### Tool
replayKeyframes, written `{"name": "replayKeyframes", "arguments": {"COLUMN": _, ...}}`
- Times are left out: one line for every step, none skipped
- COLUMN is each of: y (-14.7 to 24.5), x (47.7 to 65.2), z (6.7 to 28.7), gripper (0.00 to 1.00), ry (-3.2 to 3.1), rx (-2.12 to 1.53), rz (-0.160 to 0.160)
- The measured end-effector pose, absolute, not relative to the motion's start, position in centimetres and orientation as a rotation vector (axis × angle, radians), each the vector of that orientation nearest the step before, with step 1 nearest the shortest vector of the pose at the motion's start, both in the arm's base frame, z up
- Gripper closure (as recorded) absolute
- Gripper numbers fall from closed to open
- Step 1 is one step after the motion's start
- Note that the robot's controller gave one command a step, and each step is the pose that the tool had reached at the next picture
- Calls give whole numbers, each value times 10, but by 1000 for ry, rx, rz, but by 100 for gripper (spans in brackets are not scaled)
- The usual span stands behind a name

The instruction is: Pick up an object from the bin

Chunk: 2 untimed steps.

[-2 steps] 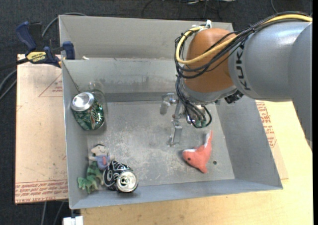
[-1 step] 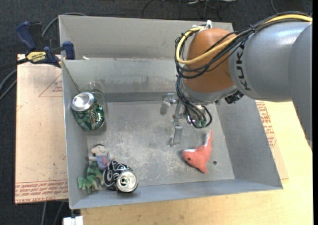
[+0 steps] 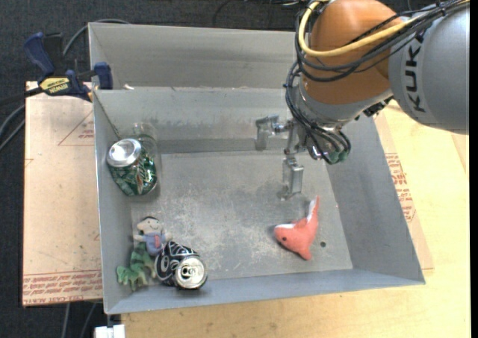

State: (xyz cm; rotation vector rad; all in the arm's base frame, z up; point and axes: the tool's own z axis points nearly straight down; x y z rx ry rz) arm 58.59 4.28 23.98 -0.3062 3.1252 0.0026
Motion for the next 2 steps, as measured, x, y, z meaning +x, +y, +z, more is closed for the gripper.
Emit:
{"name": "replayKeyframes", "arguments": {"y": 13, "x": 551, "z": 172, "gripper": 0, "ry": 3104, "rx": -439, "rz": 3}}
{"name": "replayKeyframes", "arguments": {"y": -43, "x": 498, "z": 139, "gripper": 0, "ry": 3128, "rx": -318, "rz": 1}}
